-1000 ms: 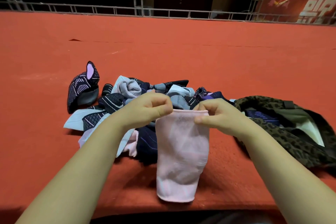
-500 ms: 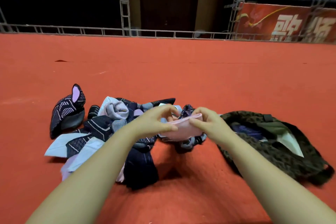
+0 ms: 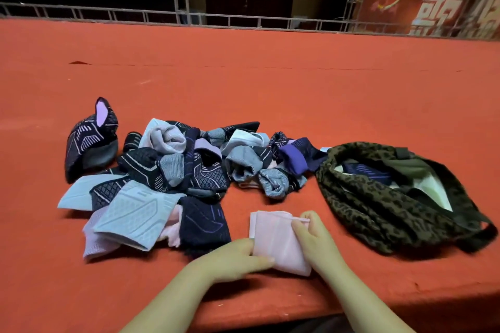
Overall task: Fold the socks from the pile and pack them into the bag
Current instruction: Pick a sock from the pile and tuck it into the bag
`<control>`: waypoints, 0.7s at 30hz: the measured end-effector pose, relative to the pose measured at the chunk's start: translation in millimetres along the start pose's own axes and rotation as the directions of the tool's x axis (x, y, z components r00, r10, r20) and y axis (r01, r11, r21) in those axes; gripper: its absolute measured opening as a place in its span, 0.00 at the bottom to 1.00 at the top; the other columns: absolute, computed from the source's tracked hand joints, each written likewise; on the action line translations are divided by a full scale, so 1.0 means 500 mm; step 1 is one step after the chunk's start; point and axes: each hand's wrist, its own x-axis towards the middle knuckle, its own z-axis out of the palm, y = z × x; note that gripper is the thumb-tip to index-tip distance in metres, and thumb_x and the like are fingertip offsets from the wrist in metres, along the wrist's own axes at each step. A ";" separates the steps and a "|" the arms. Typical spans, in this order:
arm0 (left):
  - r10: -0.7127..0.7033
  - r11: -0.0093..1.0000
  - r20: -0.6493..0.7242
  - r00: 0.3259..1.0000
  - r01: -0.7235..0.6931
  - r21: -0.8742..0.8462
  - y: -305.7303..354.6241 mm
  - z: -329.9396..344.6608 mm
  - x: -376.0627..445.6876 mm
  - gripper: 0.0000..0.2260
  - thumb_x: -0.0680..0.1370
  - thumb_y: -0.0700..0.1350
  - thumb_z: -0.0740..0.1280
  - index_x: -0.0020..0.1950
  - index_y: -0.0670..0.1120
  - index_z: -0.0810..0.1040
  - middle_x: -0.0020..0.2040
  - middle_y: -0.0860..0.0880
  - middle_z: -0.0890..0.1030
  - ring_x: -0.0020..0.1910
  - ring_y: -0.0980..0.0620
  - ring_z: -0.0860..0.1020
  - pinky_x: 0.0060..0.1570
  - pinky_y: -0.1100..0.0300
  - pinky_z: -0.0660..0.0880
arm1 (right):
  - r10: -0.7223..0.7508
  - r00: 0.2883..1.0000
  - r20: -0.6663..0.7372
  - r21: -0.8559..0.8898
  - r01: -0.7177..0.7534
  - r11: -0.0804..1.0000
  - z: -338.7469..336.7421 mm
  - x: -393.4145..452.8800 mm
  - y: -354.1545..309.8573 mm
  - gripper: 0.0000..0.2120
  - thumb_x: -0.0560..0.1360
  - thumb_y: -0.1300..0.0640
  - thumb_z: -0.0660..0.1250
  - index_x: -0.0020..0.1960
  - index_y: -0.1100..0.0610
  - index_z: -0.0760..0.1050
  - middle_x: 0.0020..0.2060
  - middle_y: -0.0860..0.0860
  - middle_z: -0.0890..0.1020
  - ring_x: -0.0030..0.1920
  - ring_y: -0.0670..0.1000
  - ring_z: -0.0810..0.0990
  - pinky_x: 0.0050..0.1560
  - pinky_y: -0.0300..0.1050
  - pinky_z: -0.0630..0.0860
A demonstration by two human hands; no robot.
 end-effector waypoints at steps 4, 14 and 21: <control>0.087 0.986 -0.302 0.949 -0.039 0.160 -0.037 0.026 0.015 0.25 0.69 0.64 0.59 0.56 0.50 0.81 0.55 0.53 0.80 0.52 0.57 0.75 0.60 0.55 0.71 | -0.010 1.000 -0.023 -0.177 0.006 0.984 0.025 0.050 0.024 0.05 0.77 0.55 0.64 0.46 0.55 0.69 0.36 0.47 0.75 0.40 0.52 0.73 0.39 0.46 0.64; 0.236 0.967 -0.634 0.737 -0.117 0.224 -0.055 0.050 0.017 0.16 0.65 0.59 0.65 0.48 0.53 0.76 0.59 0.61 0.72 0.61 0.59 0.70 0.63 0.63 0.65 | -0.053 0.999 0.002 -0.411 0.049 0.910 0.059 0.095 0.054 0.13 0.72 0.50 0.68 0.54 0.52 0.71 0.42 0.49 0.78 0.51 0.56 0.76 0.49 0.48 0.68; 0.266 0.820 -0.310 0.913 -0.045 0.571 -0.051 0.025 0.005 0.35 0.63 0.74 0.58 0.67 0.63 0.69 0.73 0.63 0.56 0.76 0.56 0.43 0.72 0.53 0.35 | -0.255 0.967 -0.029 -0.206 0.243 0.948 0.017 0.054 0.058 0.19 0.68 0.46 0.65 0.54 0.55 0.78 0.51 0.43 0.76 0.56 0.49 0.75 0.61 0.49 0.70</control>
